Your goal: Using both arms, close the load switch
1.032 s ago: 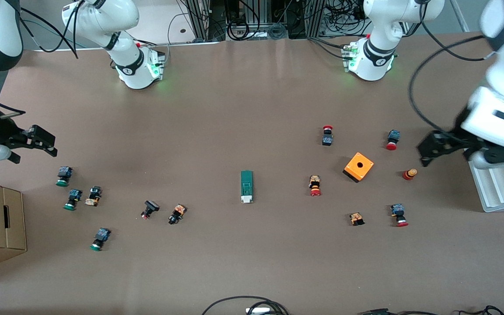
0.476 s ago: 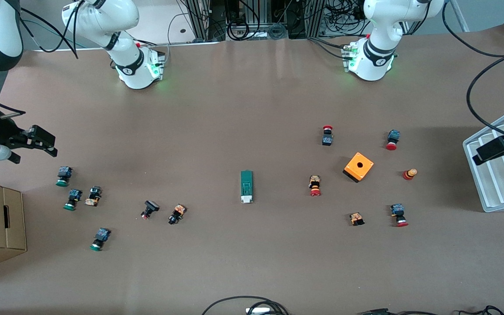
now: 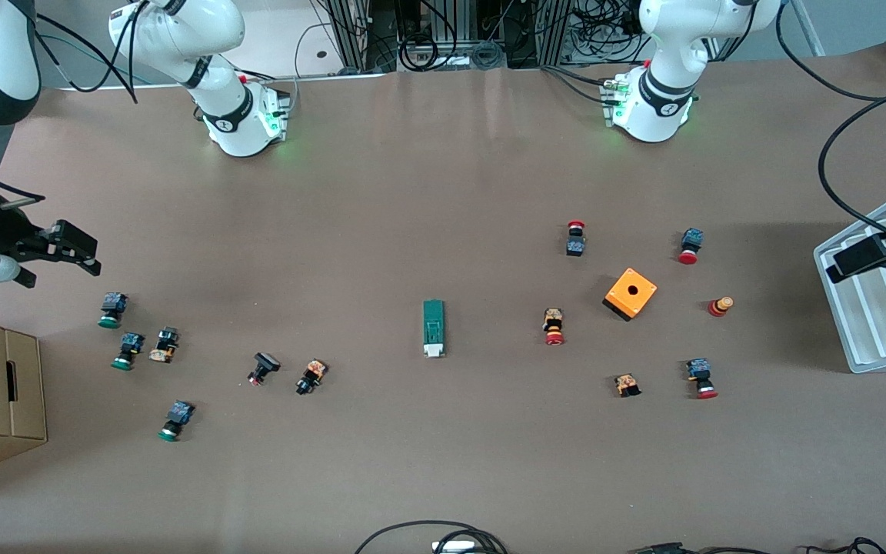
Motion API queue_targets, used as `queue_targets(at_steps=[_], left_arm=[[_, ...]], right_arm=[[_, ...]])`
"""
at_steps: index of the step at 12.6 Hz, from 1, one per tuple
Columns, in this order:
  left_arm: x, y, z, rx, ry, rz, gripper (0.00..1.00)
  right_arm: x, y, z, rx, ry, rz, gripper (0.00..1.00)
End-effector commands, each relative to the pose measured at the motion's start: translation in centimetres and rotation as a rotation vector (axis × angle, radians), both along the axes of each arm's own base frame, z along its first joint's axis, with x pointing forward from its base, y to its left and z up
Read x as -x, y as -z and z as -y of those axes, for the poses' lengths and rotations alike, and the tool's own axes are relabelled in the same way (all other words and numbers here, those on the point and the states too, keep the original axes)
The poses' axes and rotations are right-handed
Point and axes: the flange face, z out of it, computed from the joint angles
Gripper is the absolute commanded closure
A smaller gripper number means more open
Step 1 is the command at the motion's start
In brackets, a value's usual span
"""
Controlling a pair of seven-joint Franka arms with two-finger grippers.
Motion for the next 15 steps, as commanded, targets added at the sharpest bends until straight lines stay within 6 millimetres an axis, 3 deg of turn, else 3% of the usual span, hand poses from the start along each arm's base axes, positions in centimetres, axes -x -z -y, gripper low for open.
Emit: queue_targets(at_steps=[1, 6, 10, 13, 15], left_arm=[[0.4, 0.2, -0.8, 0.0, 0.002, -0.019, 0.0], [-0.3, 2.1, -1.5, -0.001, -0.016, -0.063, 0.0], [0.1, 1.3, -1.6, 0.001, -0.014, -0.063, 0.0], [1.7, -0.4, -1.7, 0.006, -0.009, -0.044, 0.0], [2.4, -0.2, -2.0, 0.004, 0.087, -0.044, 0.0]], right_arm=[[-0.4, -0.4, 0.1, 0.028, -0.003, 0.001, 0.0], [-0.4, -0.4, 0.1, 0.028, -0.003, 0.0, 0.0], [-0.4, -0.4, 0.1, 0.029, -0.005, 0.0, 0.0], [-0.4, -0.4, 0.1, 0.028, -0.003, 0.0, 0.0], [-0.4, -0.3, 0.1, 0.028, -0.003, -0.002, 0.0]])
